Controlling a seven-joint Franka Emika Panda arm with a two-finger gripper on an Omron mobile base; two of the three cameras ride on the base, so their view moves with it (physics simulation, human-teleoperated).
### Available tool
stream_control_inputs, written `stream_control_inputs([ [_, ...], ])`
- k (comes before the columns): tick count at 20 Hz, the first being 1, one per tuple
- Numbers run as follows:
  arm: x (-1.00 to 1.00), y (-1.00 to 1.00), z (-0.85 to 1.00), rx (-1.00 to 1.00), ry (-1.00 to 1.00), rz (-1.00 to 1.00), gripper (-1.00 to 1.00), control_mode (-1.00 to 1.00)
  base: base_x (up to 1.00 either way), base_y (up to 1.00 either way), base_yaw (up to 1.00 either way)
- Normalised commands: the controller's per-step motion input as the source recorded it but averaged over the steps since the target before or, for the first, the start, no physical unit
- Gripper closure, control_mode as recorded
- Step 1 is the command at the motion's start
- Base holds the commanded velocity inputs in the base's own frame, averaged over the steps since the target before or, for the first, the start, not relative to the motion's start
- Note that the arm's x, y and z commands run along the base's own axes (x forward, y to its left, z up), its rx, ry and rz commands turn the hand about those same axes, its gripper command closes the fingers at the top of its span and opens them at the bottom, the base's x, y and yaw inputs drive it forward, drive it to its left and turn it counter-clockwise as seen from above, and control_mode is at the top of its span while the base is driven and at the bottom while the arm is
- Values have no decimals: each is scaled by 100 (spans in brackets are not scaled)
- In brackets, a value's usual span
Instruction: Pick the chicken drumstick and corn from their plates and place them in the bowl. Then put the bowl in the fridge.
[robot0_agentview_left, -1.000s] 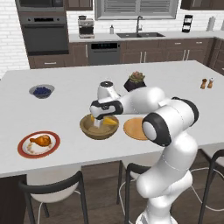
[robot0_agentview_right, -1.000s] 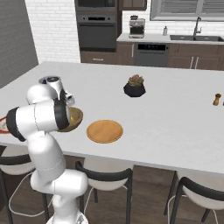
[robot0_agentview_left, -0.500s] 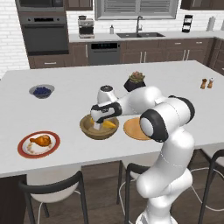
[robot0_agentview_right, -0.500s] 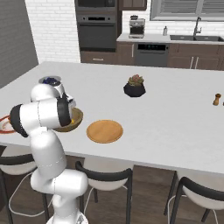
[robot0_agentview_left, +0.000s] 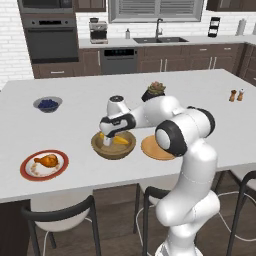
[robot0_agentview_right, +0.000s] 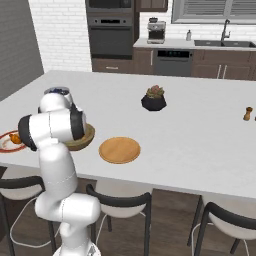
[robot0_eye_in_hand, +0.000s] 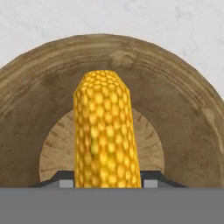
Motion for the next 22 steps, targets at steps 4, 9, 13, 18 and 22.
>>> stream_control_inputs([
  [4, 0, 0, -9, 0, 0, 1, -100, -100, 0, 0, 0],
  [9, 0, 0, -2, 0, 0, 0, -100, -100, 0, 0, 0],
  [13, 0, 0, 0, 0, -1, 0, -100, -100, 0, 0, 0],
  [18, -9, 0, 7, 0, -5, -1, -100, -100, 0, 0, 0],
  [22, -86, -10, 37, 0, -9, -17, -100, -100, 0, 0, 0],
])
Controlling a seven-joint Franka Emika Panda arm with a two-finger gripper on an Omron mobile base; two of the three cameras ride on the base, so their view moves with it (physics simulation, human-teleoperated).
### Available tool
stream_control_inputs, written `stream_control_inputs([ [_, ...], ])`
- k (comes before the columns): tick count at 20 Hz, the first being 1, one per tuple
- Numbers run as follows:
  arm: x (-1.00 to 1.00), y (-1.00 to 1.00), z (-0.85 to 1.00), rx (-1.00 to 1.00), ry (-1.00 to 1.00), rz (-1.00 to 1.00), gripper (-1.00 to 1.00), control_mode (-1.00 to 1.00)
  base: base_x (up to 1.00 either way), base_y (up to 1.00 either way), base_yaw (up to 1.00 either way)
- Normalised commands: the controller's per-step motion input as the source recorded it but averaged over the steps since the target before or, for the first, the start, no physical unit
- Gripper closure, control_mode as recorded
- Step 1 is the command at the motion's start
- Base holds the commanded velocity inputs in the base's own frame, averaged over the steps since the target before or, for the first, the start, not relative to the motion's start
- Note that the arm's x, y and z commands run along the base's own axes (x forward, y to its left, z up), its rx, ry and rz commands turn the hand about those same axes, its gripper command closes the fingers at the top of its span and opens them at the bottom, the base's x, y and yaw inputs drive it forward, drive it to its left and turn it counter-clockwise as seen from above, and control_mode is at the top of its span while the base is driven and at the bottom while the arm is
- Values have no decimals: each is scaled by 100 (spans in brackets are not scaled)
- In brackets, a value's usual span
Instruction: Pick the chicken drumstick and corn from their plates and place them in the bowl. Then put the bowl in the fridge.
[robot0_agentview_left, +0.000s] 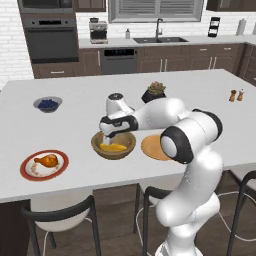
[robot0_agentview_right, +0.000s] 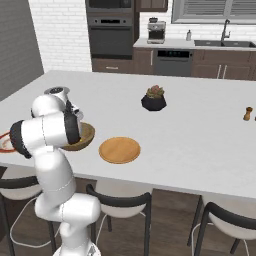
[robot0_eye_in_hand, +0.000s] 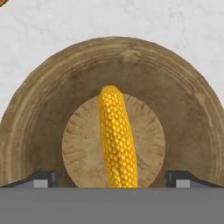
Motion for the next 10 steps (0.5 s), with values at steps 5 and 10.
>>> stream_control_inputs([
  [5, -98, -61, 65, 4, -10, -31, -100, -100, 0, 0, 0],
  [10, -60, -87, 69, 2, 0, -48, -100, -100, 0, 0, 0],
])
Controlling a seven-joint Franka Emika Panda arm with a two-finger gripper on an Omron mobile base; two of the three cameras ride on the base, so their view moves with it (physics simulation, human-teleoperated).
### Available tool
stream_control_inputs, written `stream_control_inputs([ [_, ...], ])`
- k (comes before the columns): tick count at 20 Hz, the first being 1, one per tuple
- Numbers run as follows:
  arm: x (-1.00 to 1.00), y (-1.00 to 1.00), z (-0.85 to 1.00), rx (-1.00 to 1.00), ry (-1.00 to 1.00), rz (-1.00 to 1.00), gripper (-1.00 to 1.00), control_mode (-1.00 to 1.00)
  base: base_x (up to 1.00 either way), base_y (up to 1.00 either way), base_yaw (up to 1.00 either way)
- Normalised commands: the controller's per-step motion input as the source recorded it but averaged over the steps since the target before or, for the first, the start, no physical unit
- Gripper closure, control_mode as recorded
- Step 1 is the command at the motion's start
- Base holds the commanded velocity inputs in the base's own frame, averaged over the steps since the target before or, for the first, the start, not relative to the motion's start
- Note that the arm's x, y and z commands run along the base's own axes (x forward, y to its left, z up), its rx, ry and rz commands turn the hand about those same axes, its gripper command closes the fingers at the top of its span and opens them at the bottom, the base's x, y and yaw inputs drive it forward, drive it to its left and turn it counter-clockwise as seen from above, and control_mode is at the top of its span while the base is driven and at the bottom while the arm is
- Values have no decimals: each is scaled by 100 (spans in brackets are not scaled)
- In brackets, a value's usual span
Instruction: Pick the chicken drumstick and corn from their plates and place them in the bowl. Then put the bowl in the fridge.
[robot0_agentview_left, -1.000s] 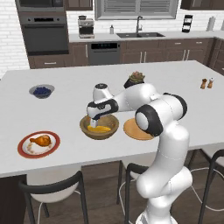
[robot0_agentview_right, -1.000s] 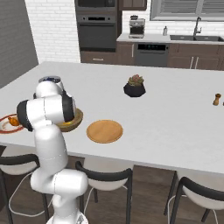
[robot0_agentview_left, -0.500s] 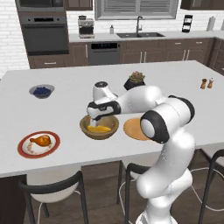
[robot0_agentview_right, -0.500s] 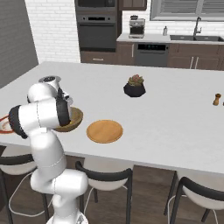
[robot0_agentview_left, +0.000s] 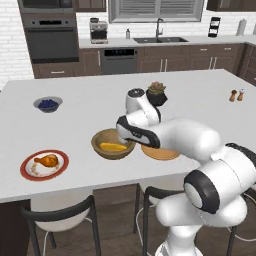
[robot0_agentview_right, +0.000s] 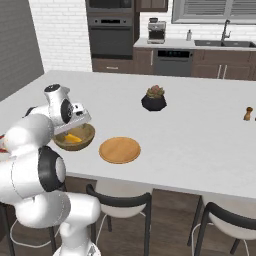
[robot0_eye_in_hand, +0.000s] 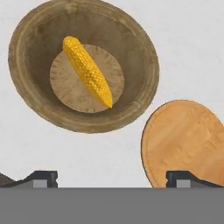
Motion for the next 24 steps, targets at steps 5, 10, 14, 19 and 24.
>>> stream_control_inputs([
  [5, -50, -87, 83, 7, 0, -51, -100, -100, 0, 0, 0],
  [10, -72, -97, 55, 34, 1, -40, -100, -100, 0, 0, 0],
  [14, -100, -55, 10, 32, -3, -31, -100, -100, 0, 0, 0],
  [19, -83, -9, -9, 5, -4, -6, -100, -100, 0, 0, 0],
  [24, -31, 7, 0, -10, 0, 0, -100, -100, 0, 0, 0],
])
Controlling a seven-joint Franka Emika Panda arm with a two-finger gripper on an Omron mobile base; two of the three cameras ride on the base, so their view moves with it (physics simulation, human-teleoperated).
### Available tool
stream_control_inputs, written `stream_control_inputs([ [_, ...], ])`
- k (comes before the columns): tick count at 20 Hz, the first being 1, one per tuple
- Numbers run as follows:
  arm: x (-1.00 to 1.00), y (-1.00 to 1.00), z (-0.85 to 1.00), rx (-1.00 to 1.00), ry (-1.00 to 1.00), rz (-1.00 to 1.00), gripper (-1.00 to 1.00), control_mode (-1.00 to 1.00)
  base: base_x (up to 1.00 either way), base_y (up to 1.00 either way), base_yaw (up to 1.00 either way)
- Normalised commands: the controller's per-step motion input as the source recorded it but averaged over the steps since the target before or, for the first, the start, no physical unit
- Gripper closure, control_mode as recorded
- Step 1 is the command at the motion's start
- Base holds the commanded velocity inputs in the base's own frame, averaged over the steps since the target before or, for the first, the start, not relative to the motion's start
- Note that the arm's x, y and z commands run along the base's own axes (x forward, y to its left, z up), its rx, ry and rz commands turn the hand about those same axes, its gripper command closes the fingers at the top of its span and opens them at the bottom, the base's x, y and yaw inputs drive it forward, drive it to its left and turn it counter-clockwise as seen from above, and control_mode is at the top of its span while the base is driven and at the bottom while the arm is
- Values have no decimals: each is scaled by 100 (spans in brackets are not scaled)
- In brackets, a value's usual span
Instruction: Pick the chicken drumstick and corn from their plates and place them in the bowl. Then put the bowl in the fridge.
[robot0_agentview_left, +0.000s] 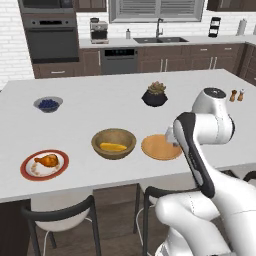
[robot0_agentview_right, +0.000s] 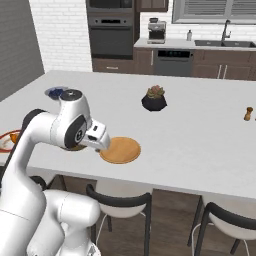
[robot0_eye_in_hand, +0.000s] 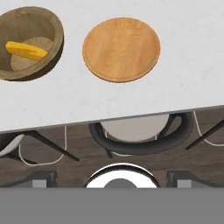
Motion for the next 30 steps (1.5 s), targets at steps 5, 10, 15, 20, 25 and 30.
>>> stream_control_inputs([
  [5, 0, 0, 0, 0, 0, 0, -100, -100, 0, 0, 0],
  [10, 0, 14, 0, 0, 0, 0, -100, -100, 0, 0, 0],
  [15, 0, 0, 0, 0, 0, 0, -100, 100, 0, 79, 0],
  [20, 0, 0, 0, 0, 0, 0, -100, 100, 1, 97, 0],
  [25, 0, 0, 0, 0, 0, 0, -100, 100, 25, 70, 0],
  [30, 0, 0, 0, 0, 0, 0, -100, 100, 58, 40, 6],
])
